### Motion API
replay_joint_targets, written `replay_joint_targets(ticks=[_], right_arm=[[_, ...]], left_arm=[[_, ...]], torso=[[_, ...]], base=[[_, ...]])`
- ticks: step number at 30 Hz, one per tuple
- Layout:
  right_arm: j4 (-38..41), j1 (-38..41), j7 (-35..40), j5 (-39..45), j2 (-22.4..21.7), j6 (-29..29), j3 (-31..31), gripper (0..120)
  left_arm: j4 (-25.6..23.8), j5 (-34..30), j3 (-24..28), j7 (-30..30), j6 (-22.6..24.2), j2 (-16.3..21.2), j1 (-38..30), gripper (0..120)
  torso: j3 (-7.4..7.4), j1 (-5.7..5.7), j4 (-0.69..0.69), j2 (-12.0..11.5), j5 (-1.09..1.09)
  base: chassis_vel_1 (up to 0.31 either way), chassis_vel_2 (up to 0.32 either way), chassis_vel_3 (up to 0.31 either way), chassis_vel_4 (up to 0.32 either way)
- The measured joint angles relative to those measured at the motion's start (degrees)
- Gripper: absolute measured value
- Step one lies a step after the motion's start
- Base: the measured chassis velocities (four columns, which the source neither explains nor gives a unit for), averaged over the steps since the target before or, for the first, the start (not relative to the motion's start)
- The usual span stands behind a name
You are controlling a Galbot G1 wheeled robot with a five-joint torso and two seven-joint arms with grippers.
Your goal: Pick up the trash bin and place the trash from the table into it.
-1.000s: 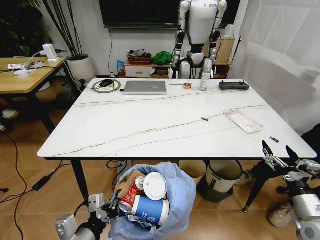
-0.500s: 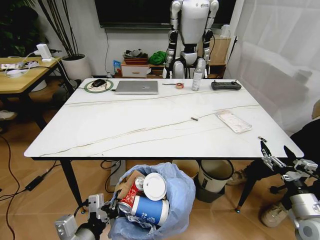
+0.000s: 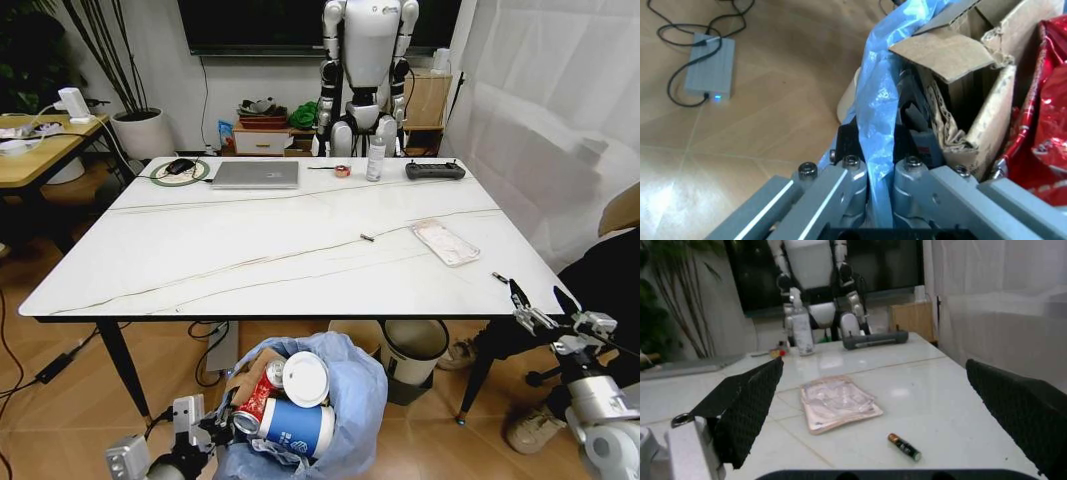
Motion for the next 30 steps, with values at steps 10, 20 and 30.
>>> replay_joint_targets(ticks=[10,20,30], right_arm=[[-3.28,6.49,1.88,3.85,-10.81,-15.97,-2.63,100],[-6.94,8.7,0.4,4.88,-14.43,-22.16,-4.13,100],[-10.85,11.84,0.25,4.35,-16.26,-23.29,-8.34,100]], left_arm=[[-1.63,1.77,-1.29,0.19,0.0,-1.2,2.19,0],[-1.52,2.63,-1.44,0.5,-0.15,-1.93,2.08,0],[-1.08,3.03,-1.7,0.56,-0.25,-2.68,1.59,0]], torso=[[0.0,0.01,0.02,0.0,-0.02],[0.0,0.01,0.0,0.0,-0.02],[0.0,0.01,0.01,0.0,-0.02]], base=[[0.0,0.0,0.0,0.0],[0.0,0.0,0.0,0.0],[0.0,0.0,0.0,0.0]])
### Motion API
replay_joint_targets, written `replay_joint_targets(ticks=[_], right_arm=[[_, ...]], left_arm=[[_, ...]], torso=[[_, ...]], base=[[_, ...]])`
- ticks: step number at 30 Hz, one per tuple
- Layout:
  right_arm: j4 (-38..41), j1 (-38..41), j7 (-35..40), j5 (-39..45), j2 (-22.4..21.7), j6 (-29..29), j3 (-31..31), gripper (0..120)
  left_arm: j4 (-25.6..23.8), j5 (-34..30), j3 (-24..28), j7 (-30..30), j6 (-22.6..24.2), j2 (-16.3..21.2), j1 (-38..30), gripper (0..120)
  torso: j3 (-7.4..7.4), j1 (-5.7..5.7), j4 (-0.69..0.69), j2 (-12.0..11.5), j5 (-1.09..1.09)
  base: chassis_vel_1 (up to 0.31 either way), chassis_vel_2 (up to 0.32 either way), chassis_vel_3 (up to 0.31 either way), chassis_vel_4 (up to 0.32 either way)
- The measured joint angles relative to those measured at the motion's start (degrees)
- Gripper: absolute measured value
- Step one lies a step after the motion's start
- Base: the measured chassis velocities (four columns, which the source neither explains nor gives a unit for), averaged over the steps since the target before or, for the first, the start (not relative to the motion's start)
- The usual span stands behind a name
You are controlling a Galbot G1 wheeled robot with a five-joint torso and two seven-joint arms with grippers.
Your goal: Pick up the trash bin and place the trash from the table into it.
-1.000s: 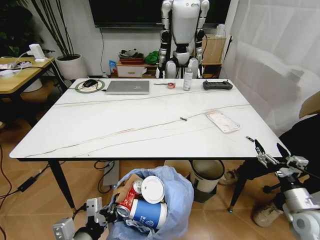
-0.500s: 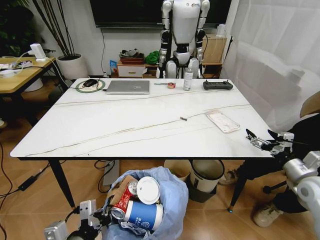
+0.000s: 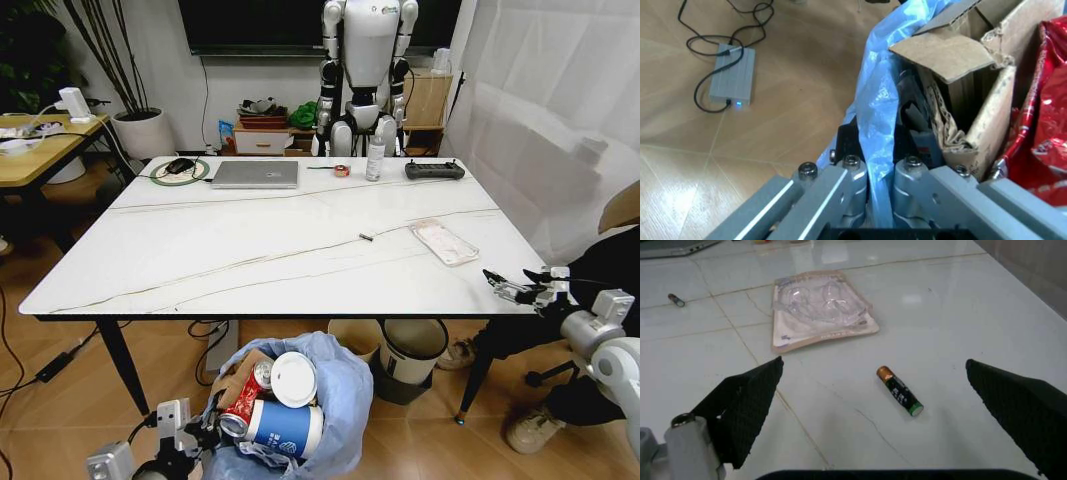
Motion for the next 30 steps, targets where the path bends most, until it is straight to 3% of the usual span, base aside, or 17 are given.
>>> replay_joint_targets(ticks=[13,20,22,26,30], right_arm=[[-3.03,1.09,0.02,0.17,-1.1,-0.56,-1.39,98],[-3.68,0.65,-0.24,0.13,-1.32,-0.72,-1.31,71],[-3.74,0.62,-0.31,0.13,-1.33,-0.71,-1.28,67],[-3.75,0.5,-0.38,0.13,-1.4,-0.73,-1.15,47],[-3.68,0.32,-0.43,0.13,-1.43,-0.79,-1.09,37]], left_arm=[[0.0,0.0,0.08,0.2,-0.14,-0.36,-0.34,0],[0.08,0.29,0.32,0.39,-0.23,-0.75,-0.4,0],[0.09,0.32,0.35,0.42,-0.25,-0.81,-0.41,0],[0.23,0.38,0.52,0.51,-0.3,-0.88,-0.51,0],[0.42,0.39,0.56,0.56,-0.33,-0.84,-0.6,0]], torso=[[0.0,0.0,0.0,0.0,0.0],[0.0,-0.01,-0.01,0.0,-0.03],[0.0,-0.01,-0.01,0.0,-0.03],[0.0,-0.01,-0.01,0.0,-0.01],[-0.01,-0.01,0.0,0.0,0.0]], base=[[0.0,0.0,0.0,0.0],[0.0,0.0,0.0,0.0],[0.0,0.0,0.0,0.0],[0.0,0.0,0.0,0.0],[0.0,0.0,0.0,0.0]])
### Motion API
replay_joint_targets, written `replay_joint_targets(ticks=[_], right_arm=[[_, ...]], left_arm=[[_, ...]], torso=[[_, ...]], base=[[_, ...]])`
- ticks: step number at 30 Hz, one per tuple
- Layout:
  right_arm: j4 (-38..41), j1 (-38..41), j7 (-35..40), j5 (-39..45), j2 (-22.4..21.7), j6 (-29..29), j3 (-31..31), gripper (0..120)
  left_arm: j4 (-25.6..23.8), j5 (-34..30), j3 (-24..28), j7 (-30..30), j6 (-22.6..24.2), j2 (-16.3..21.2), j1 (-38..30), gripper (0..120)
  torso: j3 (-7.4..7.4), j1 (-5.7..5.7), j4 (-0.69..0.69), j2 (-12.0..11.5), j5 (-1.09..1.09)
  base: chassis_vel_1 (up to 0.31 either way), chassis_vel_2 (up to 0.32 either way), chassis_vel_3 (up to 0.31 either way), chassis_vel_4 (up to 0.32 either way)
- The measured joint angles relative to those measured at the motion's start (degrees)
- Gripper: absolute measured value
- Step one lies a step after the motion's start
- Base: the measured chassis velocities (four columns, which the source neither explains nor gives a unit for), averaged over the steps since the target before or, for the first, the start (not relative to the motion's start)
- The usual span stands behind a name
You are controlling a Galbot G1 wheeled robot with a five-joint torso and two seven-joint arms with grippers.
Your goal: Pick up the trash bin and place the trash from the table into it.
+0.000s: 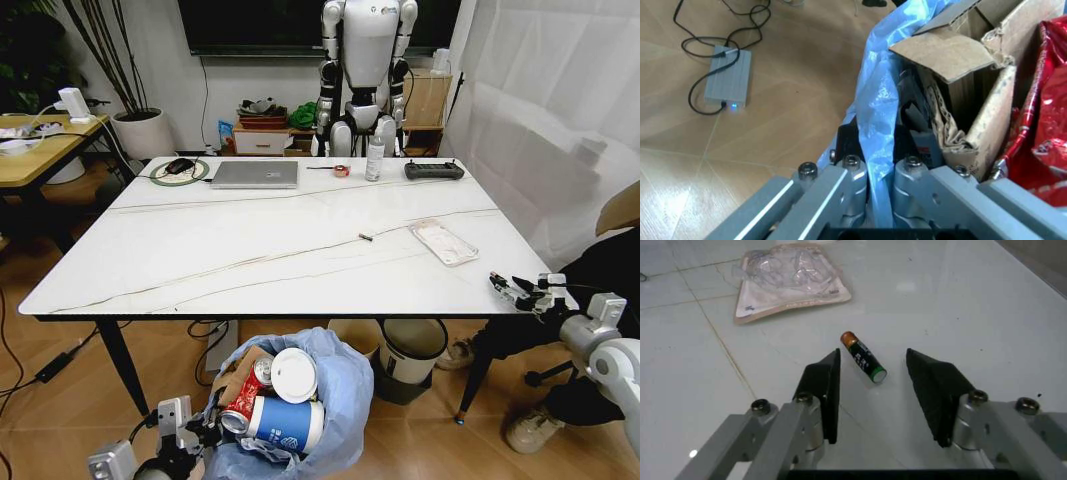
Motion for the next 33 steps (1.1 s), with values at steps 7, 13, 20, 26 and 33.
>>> replay_joint_targets(ticks=[7,13,20,26,33], right_arm=[[0.35,-0.54,-0.2,-0.59,0.11,-0.02,-0.01,11],[1.1,-1.15,-0.41,-1.31,0.25,-0.08,-0.21,0],[3.07,-1.35,-0.47,0.27,0.14,-0.16,-0.31,0],[11.39,-3.67,-1.1,7.32,-2.02,0.39,0.47,0],[27.97,-4.69,-1.21,16.29,-4.88,2.81,-6.99,0]], left_arm=[[0.12,-0.15,-0.04,0.03,-0.03,0.38,-0.27,0],[0.18,-0.31,-0.03,0.03,-0.03,0.54,-0.56,0],[0.3,-0.5,0.01,0.03,-0.03,0.67,-0.83,0],[0.3,-0.97,-0.08,0.02,0.02,1.07,-0.8,0],[-0.65,-1.44,-0.7,-0.14,0.15,1.28,-0.35,0]], torso=[[0.0,0.0,0.0,0.0,-0.01],[0.0,0.0,0.0,0.0,-0.02],[0.02,0.02,0.0,0.0,0.06],[0.02,0.02,0.01,0.0,-0.02],[0.01,0.02,0.01,0.0,-0.02]], base=[[0.0,0.0,0.0,0.0],[0.0,0.0,0.0,0.0],[0.0,0.0,0.0,0.0],[0.0,0.0,0.0,0.0],[0.0,0.0,0.0,0.0]])
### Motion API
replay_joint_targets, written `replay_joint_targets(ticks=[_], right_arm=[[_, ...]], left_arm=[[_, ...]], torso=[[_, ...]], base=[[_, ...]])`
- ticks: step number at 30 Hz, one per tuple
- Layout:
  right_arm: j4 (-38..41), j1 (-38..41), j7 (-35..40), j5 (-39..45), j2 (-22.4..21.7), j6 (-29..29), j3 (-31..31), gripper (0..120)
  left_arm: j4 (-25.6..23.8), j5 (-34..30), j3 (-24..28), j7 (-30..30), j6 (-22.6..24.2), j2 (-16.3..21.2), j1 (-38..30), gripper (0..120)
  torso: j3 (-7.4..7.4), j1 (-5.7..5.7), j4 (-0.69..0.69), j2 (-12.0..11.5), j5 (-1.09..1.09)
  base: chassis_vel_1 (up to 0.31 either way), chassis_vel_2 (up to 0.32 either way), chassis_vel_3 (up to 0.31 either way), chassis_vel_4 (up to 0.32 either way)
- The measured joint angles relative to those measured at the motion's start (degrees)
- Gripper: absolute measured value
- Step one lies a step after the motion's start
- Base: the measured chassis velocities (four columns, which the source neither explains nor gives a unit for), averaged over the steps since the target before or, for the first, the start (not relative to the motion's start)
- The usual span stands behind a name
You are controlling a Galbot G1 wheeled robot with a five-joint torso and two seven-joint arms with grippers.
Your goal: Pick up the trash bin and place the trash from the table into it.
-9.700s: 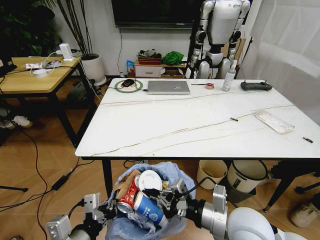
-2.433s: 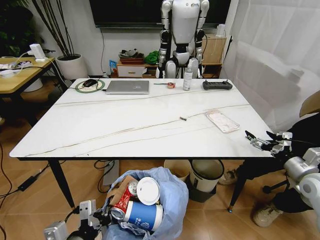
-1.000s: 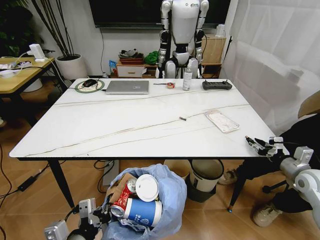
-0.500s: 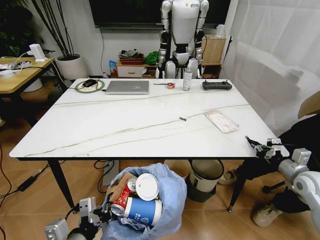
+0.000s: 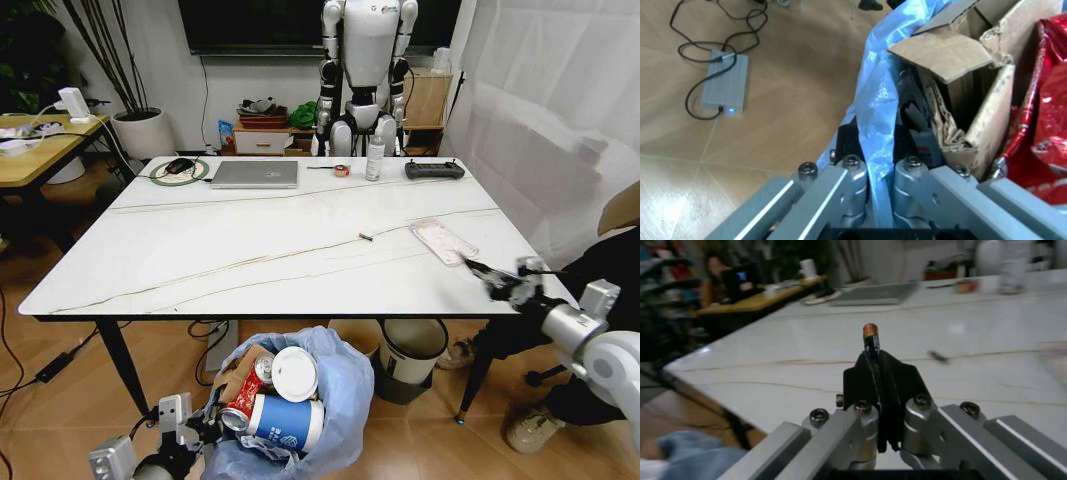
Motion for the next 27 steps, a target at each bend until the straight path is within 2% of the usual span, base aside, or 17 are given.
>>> replay_joint_targets(ticks=[2,3,6,12,19,27], right_arm=[[3.39,-0.02,-0.04,0.83,-0.26,2.08,-3.82,0],[3.39,-0.02,-0.04,0.83,-0.26,2.08,-3.82,0],[8.24,0.69,-0.59,0.96,0.09,7.07,-14.02,0],[8.89,0.46,-4.4,-2.45,-1.16,10.97,-26.67,0],[8.53,0.05,-6.14,-4.9,-2.89,12.51,-31.73,0],[7.76,0.24,-6.34,-7.02,-3.69,12.64,-32.64,1]], left_arm=[[-0.22,-0.26,-0.02,-0.07,0.06,0.01,0.05,0],[-0.22,-0.26,-0.02,-0.07,0.06,0.01,0.05,0],[-0.77,-0.91,0.01,-0.34,0.29,0.1,0.1,0],[-0.92,-0.92,-0.01,-0.4,0.33,0.15,0.13,0],[-0.65,-0.92,0.04,-0.41,0.38,0.05,-0.14,0],[-0.47,-0.92,0.21,-0.38,0.43,-0.06,-0.32,0]], torso=[[0.0,0.0,0.0,0.0,0.01],[0.0,0.0,0.0,0.0,0.01],[-0.01,-0.01,-0.01,0.0,0.0],[0.0,-0.01,-0.01,0.0,0.01],[0.0,-0.01,-0.02,0.0,0.02],[0.0,-0.01,-0.01,0.0,0.02]], base=[[0.0,0.0,0.0,0.0],[0.0,0.0,0.0,0.0],[0.0,0.0,0.0,0.0],[0.0,0.0,0.0,0.0],[0.0,0.0,0.0,0.0],[0.0,0.0,0.0,0.0]])
